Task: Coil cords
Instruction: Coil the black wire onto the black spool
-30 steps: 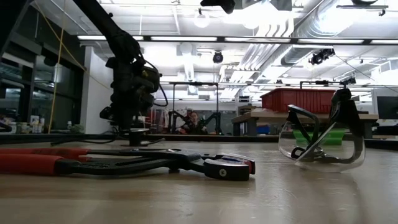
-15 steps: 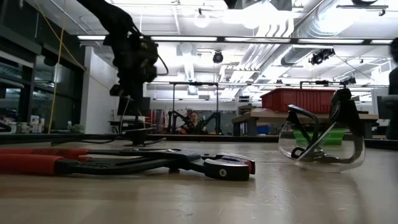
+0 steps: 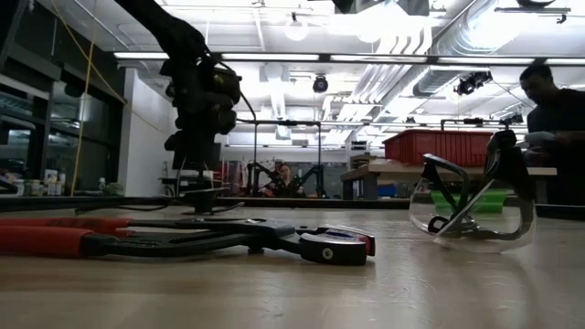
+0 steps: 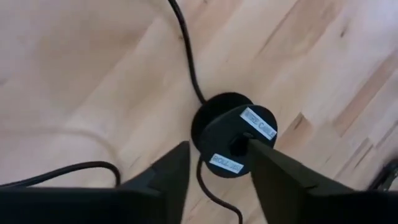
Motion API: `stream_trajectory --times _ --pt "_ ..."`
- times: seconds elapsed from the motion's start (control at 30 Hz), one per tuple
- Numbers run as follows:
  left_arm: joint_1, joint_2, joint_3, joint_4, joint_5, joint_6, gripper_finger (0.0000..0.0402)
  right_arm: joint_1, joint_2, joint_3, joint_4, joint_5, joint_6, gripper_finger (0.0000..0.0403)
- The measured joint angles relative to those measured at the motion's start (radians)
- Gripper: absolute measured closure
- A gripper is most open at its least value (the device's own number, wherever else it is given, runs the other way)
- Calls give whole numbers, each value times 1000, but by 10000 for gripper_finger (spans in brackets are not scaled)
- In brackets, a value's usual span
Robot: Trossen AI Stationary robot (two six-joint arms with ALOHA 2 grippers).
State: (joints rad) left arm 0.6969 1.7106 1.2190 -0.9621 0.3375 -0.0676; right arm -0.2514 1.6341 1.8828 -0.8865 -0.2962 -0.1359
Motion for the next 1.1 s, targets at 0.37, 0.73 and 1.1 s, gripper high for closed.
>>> stream_trajectory --times 0.37,0.73,1.1 --pt "-100 3 -81 38 -159 -81 173 6 0 0 -7 5 4 261" --pt "-182 3 -113 147 -169 -151 174 4 0 0 -8 6 4 261" --pt "-187 2 -155 150 -218 -157 174 4 0 0 -8 6 5 261"
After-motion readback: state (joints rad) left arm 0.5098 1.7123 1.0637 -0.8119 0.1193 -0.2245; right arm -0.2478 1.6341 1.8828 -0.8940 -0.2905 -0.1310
